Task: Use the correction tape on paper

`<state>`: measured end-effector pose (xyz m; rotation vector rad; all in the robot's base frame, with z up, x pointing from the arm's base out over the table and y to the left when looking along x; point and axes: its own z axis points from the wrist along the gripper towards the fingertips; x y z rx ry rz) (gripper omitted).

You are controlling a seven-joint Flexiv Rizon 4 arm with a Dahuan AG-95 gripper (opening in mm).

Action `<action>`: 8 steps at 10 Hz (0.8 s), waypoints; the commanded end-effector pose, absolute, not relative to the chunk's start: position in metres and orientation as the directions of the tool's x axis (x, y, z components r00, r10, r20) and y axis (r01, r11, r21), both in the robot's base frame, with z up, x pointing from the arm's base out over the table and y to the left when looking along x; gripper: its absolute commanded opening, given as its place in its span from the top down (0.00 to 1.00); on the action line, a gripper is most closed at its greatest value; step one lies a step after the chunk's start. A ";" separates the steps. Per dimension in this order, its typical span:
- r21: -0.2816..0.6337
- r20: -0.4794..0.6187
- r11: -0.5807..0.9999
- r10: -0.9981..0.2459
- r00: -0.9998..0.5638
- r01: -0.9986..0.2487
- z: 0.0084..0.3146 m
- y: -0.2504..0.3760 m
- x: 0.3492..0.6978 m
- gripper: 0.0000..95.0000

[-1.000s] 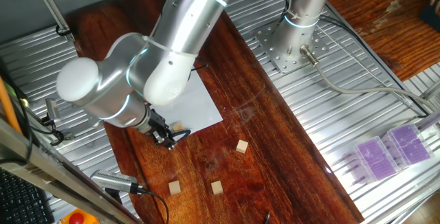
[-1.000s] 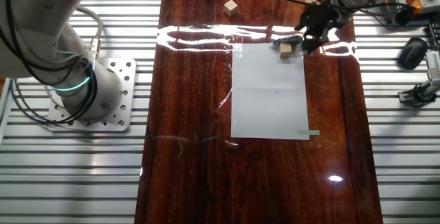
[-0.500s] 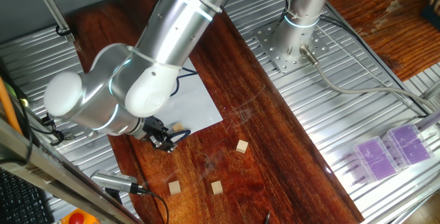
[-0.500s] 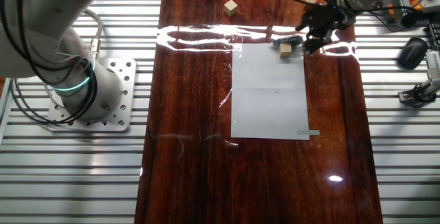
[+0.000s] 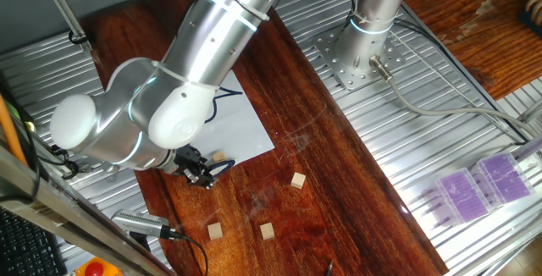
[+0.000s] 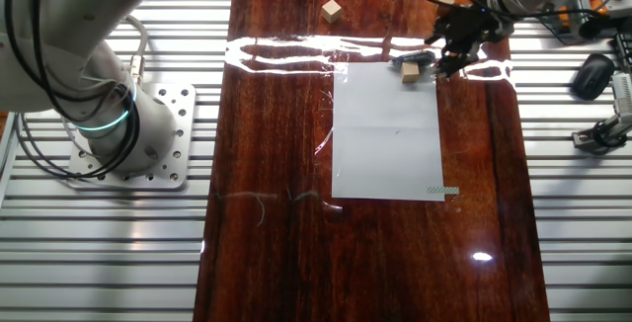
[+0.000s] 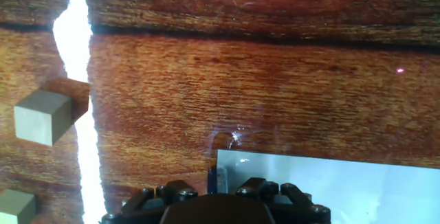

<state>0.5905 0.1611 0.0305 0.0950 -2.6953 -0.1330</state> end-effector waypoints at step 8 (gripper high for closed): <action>0.097 0.443 0.994 -0.084 -0.893 -0.045 0.024 0.160 0.591 0.60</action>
